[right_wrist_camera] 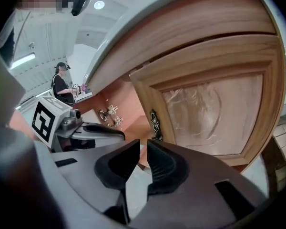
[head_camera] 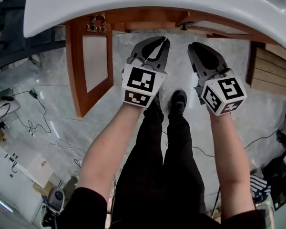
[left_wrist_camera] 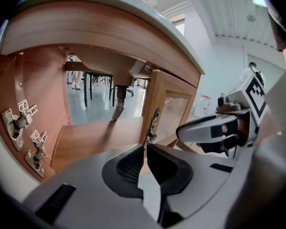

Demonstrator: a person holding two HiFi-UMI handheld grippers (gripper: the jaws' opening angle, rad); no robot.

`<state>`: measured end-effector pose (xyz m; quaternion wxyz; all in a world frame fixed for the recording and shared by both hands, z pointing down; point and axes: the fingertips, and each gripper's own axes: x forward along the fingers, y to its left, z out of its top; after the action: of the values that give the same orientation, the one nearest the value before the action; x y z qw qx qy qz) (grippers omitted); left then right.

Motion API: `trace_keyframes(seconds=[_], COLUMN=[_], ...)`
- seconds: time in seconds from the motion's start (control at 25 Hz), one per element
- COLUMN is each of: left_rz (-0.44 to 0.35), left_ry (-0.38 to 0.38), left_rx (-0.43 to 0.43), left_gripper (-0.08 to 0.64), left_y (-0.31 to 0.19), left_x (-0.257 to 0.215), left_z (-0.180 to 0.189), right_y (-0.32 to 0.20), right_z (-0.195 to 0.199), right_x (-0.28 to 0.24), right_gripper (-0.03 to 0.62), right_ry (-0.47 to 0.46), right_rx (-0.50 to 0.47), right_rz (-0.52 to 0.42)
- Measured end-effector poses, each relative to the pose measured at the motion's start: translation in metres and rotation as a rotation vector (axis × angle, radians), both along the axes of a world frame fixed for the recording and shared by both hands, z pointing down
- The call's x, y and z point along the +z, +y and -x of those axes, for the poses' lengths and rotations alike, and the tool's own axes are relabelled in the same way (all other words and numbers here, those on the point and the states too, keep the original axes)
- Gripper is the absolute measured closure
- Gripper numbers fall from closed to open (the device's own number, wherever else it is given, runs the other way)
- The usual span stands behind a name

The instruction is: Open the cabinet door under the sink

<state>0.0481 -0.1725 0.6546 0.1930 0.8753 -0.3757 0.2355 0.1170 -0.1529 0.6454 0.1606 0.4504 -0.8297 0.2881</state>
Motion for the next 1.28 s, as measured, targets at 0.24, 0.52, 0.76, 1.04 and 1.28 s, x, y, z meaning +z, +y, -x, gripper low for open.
trace_keyframes(seconds=[0.24,0.52,0.76,1.04,1.28], left_rz=[-0.008,-0.003,-0.016,-0.103,-0.158], left_ry=[0.004,0.023,0.062,0.115,0.14], left_rx=[0.006,-0.01,0.013,0.247,0.361], left_gripper=[0.525,0.525,0.525,0.412,0.39], left_y=[-0.024,-0.035,-0.029,-0.016,-0.01], left_x=[-0.007,-0.006,-0.012,-0.054,-0.084], left_z=[0.019,0.034,0.031,-0.003,-0.027], right_y=[-0.029,-0.051,-0.06,-0.043,-0.012], right_z=[0.011,0.012,0.012,0.011,0.01], right_x=[0.024,0.041,0.046,0.044,0.044], right_gripper=[0.486,0.454,0.495,0.499,0.497], right_ry=[0.05,0.054,0.047,0.045,0.027], right_rx=[0.069,0.133,0.16,0.123,0.088], right_rz=[0.002,0.034,0.055,0.045,0.044])
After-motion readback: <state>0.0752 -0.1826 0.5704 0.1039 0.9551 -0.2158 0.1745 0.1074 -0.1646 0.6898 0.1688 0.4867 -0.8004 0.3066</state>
